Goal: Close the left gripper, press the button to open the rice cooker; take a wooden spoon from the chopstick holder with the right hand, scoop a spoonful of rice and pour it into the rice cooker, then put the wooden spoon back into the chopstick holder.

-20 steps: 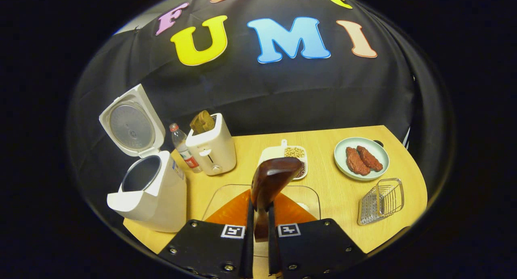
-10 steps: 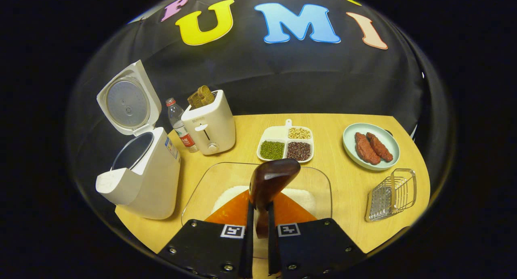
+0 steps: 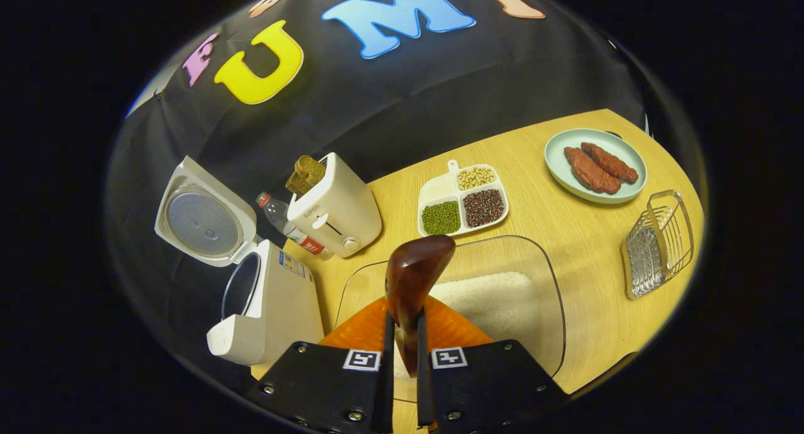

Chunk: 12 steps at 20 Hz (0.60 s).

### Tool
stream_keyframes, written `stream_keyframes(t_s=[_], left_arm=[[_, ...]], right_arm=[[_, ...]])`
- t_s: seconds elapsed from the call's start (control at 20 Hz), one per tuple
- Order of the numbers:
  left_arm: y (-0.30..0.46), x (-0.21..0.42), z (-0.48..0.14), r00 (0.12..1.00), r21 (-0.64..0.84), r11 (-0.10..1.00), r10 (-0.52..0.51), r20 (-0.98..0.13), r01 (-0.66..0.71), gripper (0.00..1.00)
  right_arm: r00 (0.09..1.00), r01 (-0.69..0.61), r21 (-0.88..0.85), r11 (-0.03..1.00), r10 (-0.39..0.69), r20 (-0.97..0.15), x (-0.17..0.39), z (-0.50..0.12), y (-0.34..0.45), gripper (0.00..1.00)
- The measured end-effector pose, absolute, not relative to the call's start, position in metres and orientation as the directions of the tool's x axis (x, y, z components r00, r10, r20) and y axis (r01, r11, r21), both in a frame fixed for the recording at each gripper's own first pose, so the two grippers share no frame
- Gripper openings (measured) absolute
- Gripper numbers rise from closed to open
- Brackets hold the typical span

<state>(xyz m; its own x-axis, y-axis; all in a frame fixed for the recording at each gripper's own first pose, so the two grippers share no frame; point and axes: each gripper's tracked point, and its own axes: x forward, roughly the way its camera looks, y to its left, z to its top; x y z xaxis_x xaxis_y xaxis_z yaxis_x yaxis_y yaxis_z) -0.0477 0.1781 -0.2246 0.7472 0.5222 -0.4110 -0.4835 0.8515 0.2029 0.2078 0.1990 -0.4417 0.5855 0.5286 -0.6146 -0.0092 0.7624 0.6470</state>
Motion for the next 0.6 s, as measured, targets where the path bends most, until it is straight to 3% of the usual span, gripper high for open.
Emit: stream_keyframes(t_s=[0.2, 0.6], left_arm=[[0.174, -0.043, -0.218, 0.757, 0.207, 0.856, 0.516, -0.4, -0.474, 0.79], [0.17, -0.04, -0.205, 0.773, 0.197, 0.861, 0.508, -0.38, -0.469, 0.79]], right_arm=[[0.605, 0.053, 0.708, 0.704, 0.541, -0.584, 0.214, -0.431, 0.191, 0.15], [0.663, 0.033, 0.755, 0.655, 0.551, -0.507, 0.223, -0.381, 0.173, 0.15]])
